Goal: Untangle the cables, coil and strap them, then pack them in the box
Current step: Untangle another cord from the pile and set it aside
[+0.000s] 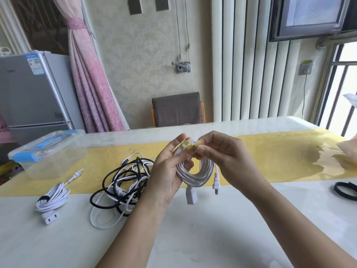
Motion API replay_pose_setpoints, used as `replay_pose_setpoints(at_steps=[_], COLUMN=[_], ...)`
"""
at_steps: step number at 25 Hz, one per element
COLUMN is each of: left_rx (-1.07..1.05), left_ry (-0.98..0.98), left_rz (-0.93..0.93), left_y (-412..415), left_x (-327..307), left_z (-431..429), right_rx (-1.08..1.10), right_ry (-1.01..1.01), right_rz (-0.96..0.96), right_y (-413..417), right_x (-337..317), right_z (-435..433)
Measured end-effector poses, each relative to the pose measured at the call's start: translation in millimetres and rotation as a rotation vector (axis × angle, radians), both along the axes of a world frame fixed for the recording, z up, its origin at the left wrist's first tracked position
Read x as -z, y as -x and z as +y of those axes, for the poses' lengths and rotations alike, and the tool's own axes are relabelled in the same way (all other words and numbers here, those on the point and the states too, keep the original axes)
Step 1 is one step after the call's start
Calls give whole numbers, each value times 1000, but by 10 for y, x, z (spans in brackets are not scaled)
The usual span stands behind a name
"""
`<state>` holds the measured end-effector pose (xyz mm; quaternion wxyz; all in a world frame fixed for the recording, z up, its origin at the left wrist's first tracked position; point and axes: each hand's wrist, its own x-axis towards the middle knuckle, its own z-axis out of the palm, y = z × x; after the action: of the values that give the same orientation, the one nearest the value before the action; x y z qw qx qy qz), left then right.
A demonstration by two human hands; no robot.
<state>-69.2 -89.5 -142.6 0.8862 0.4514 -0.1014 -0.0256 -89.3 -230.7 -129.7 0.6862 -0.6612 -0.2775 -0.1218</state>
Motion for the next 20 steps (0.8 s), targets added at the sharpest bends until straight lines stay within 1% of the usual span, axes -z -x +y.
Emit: replay_pose_setpoints(at_steps=[4, 7, 9, 11, 15, 17, 20], left_rx=[-56, -59, -48, -49, -24, -54, -84], left_ry=[150, 211, 218, 179, 74, -29, -217], left_rz=[38, 26, 1, -36, -101, -96, -105], left_y=[-6, 19, 34, 25, 28, 22, 22], left_x=[-41, -88, -94, -61, -48, -41, -20], left_z=[20, 50, 63, 90, 151, 149, 111], right_rx=[-86, -123, -128, -112, -76, -47, 82], right_ry=[-84, -44, -11, 5, 47, 78, 218], right_rz=[52, 80, 94, 101, 42, 17, -139], right_y=[15, 17, 24, 24, 20, 17, 30], right_x=[-14, -38, -47, -20, 45, 58, 46], right_z=[29, 36, 25, 27, 53, 38, 8])
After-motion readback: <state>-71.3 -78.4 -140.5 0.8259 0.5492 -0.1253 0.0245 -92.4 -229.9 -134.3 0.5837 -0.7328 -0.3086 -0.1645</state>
